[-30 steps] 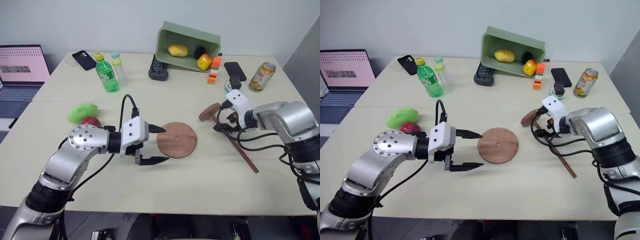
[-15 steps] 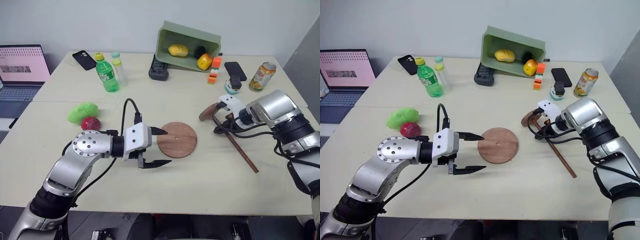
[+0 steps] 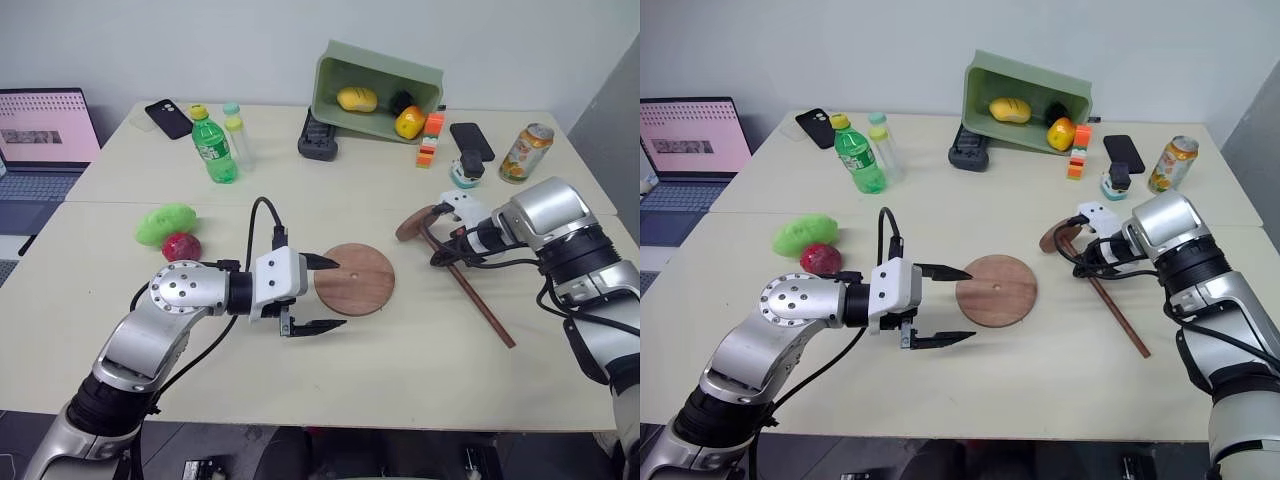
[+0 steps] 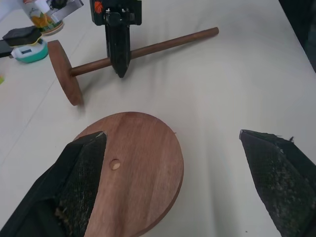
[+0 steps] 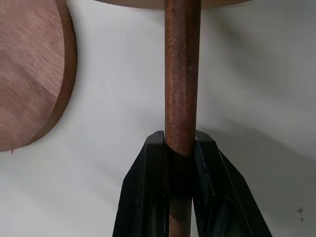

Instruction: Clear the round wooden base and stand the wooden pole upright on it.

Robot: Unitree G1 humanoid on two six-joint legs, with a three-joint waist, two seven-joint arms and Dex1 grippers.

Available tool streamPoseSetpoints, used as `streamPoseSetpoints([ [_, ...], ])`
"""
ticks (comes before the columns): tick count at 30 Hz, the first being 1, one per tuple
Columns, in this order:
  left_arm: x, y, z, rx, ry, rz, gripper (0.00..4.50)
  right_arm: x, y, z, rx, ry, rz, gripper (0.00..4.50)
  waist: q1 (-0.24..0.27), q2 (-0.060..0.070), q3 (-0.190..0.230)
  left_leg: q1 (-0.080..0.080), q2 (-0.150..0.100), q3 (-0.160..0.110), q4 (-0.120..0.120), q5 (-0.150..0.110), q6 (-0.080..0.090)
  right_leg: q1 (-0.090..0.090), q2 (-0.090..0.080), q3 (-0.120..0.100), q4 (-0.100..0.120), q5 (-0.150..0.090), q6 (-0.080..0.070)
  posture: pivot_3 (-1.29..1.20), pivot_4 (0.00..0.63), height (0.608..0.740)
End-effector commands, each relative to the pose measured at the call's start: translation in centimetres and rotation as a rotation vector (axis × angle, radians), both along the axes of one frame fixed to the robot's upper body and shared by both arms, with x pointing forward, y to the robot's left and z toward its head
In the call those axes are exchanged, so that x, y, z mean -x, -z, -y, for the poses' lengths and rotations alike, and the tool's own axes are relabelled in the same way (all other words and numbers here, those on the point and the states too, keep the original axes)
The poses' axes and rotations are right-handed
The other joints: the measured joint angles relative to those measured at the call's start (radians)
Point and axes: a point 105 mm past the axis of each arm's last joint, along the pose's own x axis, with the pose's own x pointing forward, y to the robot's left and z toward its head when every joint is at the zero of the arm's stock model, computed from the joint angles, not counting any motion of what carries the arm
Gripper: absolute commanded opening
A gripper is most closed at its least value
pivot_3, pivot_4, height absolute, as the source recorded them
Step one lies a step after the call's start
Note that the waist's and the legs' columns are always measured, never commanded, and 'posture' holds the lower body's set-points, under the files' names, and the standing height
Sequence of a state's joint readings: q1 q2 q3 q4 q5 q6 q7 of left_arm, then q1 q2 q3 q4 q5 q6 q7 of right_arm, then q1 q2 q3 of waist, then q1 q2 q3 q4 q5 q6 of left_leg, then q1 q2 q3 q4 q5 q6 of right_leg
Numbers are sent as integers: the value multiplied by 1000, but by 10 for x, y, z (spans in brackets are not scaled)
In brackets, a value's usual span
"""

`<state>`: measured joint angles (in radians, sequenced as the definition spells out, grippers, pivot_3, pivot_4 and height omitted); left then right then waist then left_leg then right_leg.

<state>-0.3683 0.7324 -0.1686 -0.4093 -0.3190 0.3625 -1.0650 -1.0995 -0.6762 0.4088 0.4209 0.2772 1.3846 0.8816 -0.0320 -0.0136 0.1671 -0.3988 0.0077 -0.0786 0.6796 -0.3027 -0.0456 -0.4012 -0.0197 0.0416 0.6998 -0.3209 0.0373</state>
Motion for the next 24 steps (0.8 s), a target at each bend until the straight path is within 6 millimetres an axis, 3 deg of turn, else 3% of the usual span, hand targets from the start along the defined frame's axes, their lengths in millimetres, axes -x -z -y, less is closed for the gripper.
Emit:
streamPoseSetpoints([
  [1, -1, -13, -7, 32, -1, 10, 4500, 0, -60, -13, -86, -52, 210, 246, 0, 0, 0, -2, 0, 1, 0, 0, 0, -2, 0, 1, 1, 0, 0, 0, 150, 740],
  [5, -5, -10, -36, -2, -81, -16, 4500, 17, -122, -48, -318, -158, 499, 246, -9, 0, 0, -2, 3, 1, -1, 0, 0, -4, 0, 1, 1, 0, 0, 0, 150, 740],
  [8, -6, -10, -51, -19, -121, -16, 4500, 41, -148, -77, -504, -298, 715, 246, -18, 1, 0, -1, 4, 0, -2, 0, 0, -5, 1, 0, 3, 0, 0, 0, 150, 740],
  [12, -1, -18, -56, 36, -131, -75, 4500, 70, -150, -103, -593, -424, 929, 246, -6, 0, -1, -2, 3, -1, -1, 0, 0, -4, 0, -1, 4, 0, 0, 0, 150, 740],
  [16, 7, -18, -63, 21, -122, -104, 4500, 85, -150, -116, -706, -453, 1092, 246, -8, 0, -1, -1, 0, 1, 1, 0, 0, -4, 0, 1, 6, 0, 0, 0, 150, 740],
  [24, 4, -26, -72, 88, -129, -88, 4500, 83, -116, -132, -746, -461, 1188, 246, -12, 1, -1, 1, 2, 1, 0, 0, -1, -4, 0, 1, 7, 0, 0, 0, 150, 740],
])
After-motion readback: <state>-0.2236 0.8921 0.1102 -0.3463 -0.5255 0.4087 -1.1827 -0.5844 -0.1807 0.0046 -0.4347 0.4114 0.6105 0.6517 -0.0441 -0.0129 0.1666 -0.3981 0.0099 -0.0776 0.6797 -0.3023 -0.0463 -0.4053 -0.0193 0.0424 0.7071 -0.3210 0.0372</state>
